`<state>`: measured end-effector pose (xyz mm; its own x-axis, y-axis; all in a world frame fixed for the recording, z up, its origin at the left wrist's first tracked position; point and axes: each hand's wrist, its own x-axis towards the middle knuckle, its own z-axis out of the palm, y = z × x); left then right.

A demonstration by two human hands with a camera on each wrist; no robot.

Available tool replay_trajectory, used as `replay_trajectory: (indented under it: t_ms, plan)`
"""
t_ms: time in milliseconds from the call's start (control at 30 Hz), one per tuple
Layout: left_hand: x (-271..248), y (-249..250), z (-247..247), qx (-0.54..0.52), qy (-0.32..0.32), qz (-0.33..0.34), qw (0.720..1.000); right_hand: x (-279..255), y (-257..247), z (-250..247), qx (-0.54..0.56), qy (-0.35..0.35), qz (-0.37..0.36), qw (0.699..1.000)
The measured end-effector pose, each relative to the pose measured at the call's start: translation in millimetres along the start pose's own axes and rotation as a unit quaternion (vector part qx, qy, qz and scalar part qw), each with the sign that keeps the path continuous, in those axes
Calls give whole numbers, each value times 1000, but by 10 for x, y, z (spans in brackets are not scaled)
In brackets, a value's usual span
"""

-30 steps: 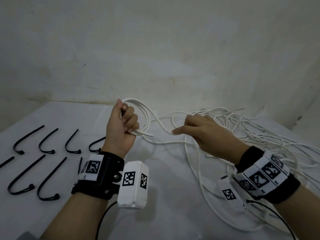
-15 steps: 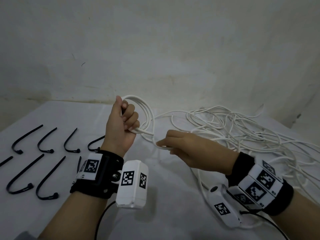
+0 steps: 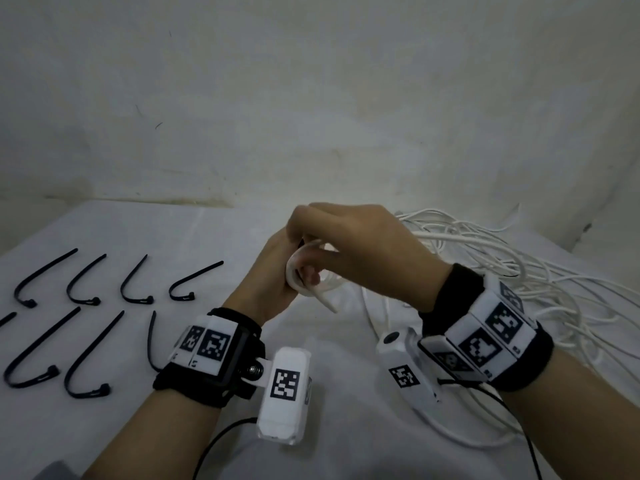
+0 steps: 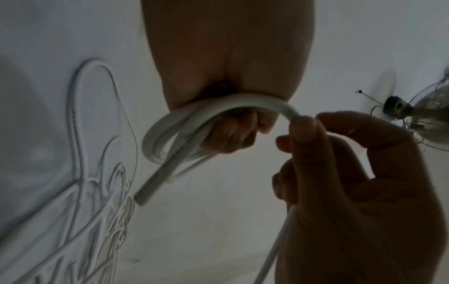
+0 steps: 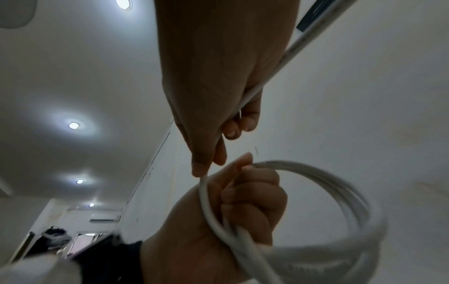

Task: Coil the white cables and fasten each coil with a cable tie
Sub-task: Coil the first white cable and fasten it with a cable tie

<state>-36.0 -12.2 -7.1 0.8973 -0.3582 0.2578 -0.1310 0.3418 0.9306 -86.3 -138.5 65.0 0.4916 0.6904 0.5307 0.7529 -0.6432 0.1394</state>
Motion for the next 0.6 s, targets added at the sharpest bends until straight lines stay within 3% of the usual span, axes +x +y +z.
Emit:
replay_trajectory:
  t_ms: [233, 367, 600]
  plan:
    - [-12, 87, 10, -169, -78, -89, 979, -63, 363, 3, 110, 35, 84, 990]
    - [-14, 73, -53, -218, -100, -84, 967, -169, 560, 9, 140, 83, 131, 978]
    - [1, 144, -89, -275, -35, -26, 960, -357, 880, 4, 127, 83, 187, 971]
